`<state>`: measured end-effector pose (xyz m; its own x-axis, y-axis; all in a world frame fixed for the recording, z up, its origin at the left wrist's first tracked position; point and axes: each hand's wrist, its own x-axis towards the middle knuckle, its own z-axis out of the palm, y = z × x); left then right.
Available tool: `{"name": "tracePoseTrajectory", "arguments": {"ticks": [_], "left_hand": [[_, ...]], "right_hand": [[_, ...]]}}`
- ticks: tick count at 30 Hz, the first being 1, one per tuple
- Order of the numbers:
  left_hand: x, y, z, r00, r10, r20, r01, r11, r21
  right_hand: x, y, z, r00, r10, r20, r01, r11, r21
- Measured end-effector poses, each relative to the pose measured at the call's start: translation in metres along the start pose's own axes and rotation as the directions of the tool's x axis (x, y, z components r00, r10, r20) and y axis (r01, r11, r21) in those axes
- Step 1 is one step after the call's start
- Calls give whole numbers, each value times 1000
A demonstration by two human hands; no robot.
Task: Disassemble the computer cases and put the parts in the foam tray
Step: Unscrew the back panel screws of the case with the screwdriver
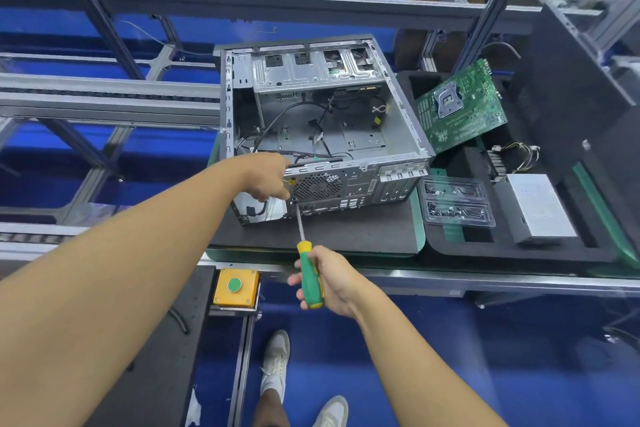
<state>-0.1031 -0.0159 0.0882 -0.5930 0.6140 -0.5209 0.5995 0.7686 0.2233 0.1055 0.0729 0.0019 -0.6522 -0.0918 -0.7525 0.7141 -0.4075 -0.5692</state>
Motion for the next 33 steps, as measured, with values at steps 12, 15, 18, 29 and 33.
{"name": "tracePoseTrajectory", "arguments": {"ticks": [12, 15, 18, 29, 33], "left_hand": [[-1, 1, -1, 1000, 8, 13, -8, 1000, -5], [0, 0, 0, 1000, 6, 13, -6, 1000, -6], [-1, 1, 0, 1000, 3, 12, -3, 1000, -3], [-3, 2, -1, 1000, 8, -1, -8, 1000, 3], [-2, 1, 0, 1000, 4, 4, -4, 1000, -27]], "right_hand": [[8, 16, 4, 950, -242, -198, 178, 939, -294], [4, 4, 0, 991, -126, -39, 123, 989, -85], [1, -1, -7, 998, -40, 58, 36, 997, 62], [4, 19, 7, 920, -305, -247, 215, 918, -332], [-4, 4, -1, 994, -66, -83, 67, 998, -1]]}}
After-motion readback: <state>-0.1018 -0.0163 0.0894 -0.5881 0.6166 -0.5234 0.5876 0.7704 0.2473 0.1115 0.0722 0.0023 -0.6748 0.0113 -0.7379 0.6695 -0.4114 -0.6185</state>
